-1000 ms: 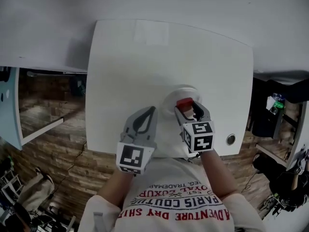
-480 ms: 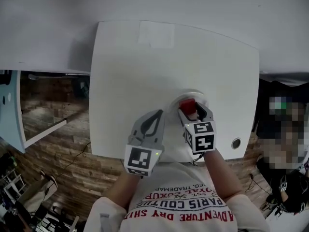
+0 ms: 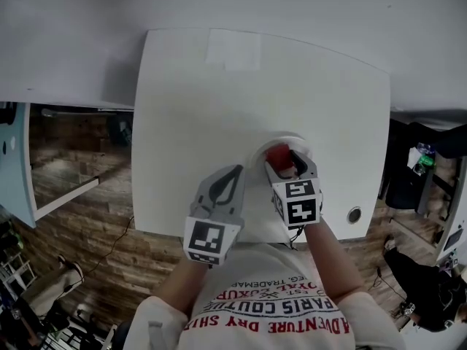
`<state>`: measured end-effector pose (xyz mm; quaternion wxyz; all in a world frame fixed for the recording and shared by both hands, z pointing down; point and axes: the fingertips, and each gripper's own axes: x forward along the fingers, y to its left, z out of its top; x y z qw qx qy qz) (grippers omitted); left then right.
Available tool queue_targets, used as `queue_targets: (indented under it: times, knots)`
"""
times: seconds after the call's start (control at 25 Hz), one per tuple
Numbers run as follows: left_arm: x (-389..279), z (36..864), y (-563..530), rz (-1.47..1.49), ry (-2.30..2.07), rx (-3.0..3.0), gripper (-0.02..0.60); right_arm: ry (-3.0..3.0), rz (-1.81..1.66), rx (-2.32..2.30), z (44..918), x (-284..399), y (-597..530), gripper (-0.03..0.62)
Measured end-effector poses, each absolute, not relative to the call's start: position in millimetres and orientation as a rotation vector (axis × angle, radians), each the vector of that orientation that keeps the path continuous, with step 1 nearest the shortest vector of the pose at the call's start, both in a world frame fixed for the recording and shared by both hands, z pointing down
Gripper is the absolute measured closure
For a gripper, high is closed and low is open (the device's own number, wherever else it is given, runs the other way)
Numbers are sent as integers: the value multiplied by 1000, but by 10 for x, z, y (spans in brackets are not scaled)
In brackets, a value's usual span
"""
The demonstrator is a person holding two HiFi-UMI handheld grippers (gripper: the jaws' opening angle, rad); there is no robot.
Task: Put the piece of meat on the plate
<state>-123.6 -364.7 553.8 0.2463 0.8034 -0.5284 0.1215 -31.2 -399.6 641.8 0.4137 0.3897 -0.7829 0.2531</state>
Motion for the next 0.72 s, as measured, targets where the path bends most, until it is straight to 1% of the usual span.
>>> queue_targets:
  times: [0.2,0.4,0.44,0.52,0.56,0.64,0.72]
  knots:
    - [-1173,5451,-3585,332,-1439,2208,575,-2014,658,998,6308,-309,-3989,301]
    - [-1175,5266,-3549,311,-1469,2221,575,-2113,734,1071,5951,-283,-3996,306]
    - [-1167,5210,-3548,301,-1475,2225,575,-2137,718,1112,5851,-257,-4014,343]
    - [-1129,5096,-3546,289,-1484,2247,575,-2178,673,1223,5634,-168,-4061,476]
    - [-1105,5042,-3540,287,-1487,2261,575,-2195,657,1273,5530,-123,-4073,523]
    - [-1051,4924,-3524,285,-1490,2293,575,-2235,647,1340,5334,-56,-4070,567]
    - [-997,4764,-3522,267,-1500,2323,575,-2296,638,1368,5135,-23,-4046,582]
